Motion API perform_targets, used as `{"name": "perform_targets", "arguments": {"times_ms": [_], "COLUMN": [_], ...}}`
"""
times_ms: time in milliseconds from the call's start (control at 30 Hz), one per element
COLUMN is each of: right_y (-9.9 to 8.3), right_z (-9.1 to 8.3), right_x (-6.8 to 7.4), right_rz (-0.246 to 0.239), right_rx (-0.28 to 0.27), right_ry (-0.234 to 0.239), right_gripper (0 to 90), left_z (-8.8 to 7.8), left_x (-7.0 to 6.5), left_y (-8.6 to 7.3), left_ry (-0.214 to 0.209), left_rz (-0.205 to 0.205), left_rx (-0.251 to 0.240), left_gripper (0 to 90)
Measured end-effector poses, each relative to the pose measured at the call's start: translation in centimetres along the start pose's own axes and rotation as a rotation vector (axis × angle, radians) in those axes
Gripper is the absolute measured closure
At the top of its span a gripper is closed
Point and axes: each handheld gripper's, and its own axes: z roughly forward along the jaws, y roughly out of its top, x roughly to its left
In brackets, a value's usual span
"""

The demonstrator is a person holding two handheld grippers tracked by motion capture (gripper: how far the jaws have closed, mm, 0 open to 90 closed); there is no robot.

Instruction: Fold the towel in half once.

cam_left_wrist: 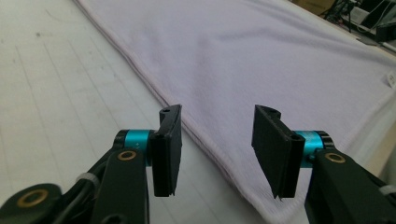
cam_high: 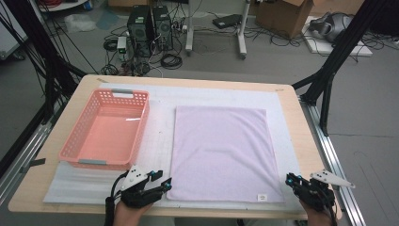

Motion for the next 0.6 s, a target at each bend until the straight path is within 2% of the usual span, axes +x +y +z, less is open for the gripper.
{"name": "perform_targets", "arguments": {"times_ms": [100,233,467,600], "right_y": [0.5,1.2,2.6,3.1], "right_z": [1.1,2.5,5.0,6.6], "right_x": [-0.3,-0.2,-0.2,-0.3], "right_rz": [-0.003,-0.013,-0.011,-0.013], "right_rx": [0.004,0.005,0.024,0.05], "right_ry": [0.003,0.016,0.029,0.02], "right_gripper": [80.7,76.1,76.3,76.5], "left_z": [0.6,1.2,2.3,2.9], "left_x": [0.5,1.0,2.3,3.1], "left_y": [0.3,0.8,1.7,2.1], "left_ry": [-0.009,-0.02,-0.029,-0.026], "left_rz": [0.001,0.011,0.012,0.011], "left_rx": [-0.018,-0.026,-0.044,-0.042], "left_gripper": [50.4,49.8,47.2,47.2]}}
